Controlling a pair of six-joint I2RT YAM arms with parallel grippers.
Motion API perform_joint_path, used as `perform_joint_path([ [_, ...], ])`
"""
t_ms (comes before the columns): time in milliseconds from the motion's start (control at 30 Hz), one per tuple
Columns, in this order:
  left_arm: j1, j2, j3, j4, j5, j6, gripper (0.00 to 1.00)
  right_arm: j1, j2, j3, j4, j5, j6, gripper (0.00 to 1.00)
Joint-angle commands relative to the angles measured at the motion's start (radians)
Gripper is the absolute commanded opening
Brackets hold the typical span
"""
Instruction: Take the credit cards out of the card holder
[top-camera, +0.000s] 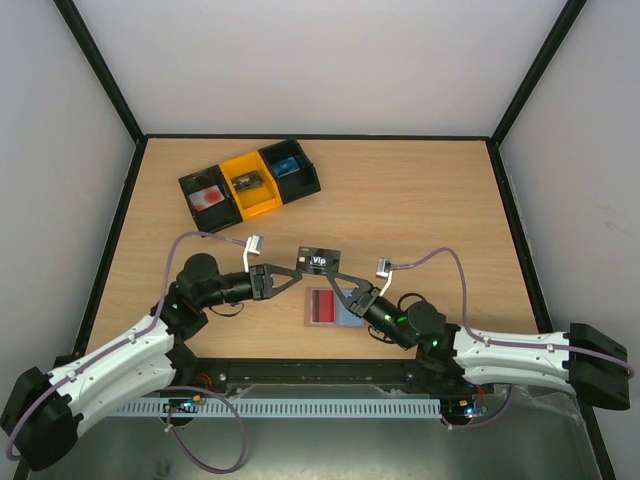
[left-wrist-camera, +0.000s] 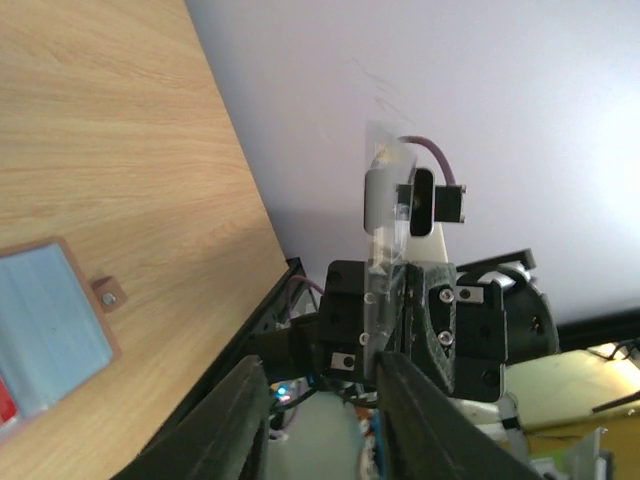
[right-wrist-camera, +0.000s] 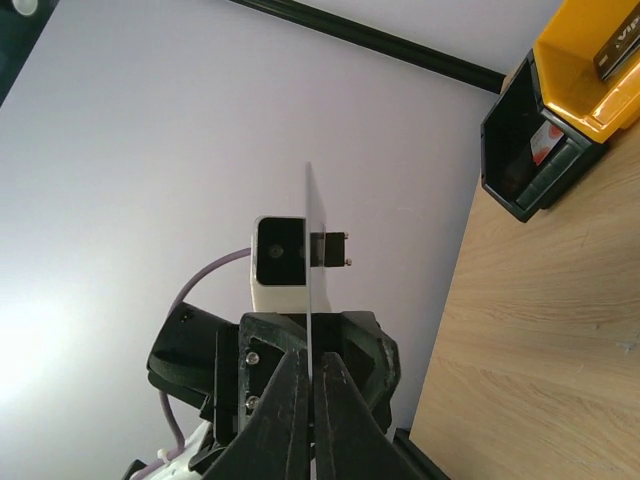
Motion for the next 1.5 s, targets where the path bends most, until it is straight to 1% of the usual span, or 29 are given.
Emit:
perform_joint_path([
  [0,-0.011,0.008,-0.011,0.082,0.01,-0.025,0.28,0.006,0.012,-0.006,0.057,0.0,0.033,0.02],
  [100,-0.011,0.002,-0.012,0.081,0.002,-0.028,0.24,0.006,0.012,-0.008,0.055,-0.004,0.04,0.02],
  [267,-0.012,-0.003,-0.009,0.084,-0.004,-0.028,0.25,0.006,0.011,-0.01,0.051,-0.002,0.046,0.02],
  [300,-0.012,-0.002,-0.008,0.087,-0.005,-0.028,0.23,0.006,0.012,-0.01,0.051,-0.003,0.046,0.02],
  [400,-0.012,-0.004,-0.008,0.089,-0.01,-0.027,0.13,0.006,0.016,-0.01,0.05,-0.004,0.047,0.02],
  [567,-0.012,-0.007,-0.007,0.085,-0.02,-0.027,0.12,0.006,0.02,-0.021,0.055,0.003,0.058,0.02],
  [600,-0.012,-0.008,-0.008,0.086,-0.021,-0.027,0.1,0.006,0.02,-0.021,0.054,0.003,0.058,0.02],
  [667,-0.012,-0.007,-0.007,0.086,-0.022,-0.024,0.04,0.006,0.021,-0.02,0.051,0.003,0.056,0.02],
  [867,-0.012,-0.01,-0.009,0.075,-0.044,-0.02,0.03,0.006,0.023,-0.025,0.023,0.005,0.053,0.03],
  [900,-0.013,-0.013,-0.01,0.07,-0.047,-0.017,0.03,0.006,0.02,-0.029,0.016,0.009,0.054,0.06],
  [1067,-0.011,-0.018,-0.013,0.031,-0.072,0.007,0.03,0.006,-0.048,-0.054,-0.065,0.063,0.063,0.26],
  [1167,-0.01,-0.012,-0.007,0.014,-0.093,0.027,0.03,0.006,-0.103,-0.062,-0.136,0.106,0.055,0.48],
  [1233,-0.008,-0.01,0.003,-0.017,-0.132,0.05,0.03,0.006,-0.139,-0.062,-0.186,0.121,0.04,0.62],
  [1400,0.007,0.011,0.041,-0.137,-0.242,0.117,0.03,0.006,-0.209,-0.081,-0.26,0.127,0.019,0.9],
  [1433,0.015,0.018,0.052,-0.162,-0.267,0.127,0.03,0.006,-0.223,-0.087,-0.269,0.126,0.016,1.0],
  [1467,0.022,0.031,0.068,-0.19,-0.297,0.138,0.03,0.006,-0.233,-0.091,-0.28,0.124,0.014,0.98],
])
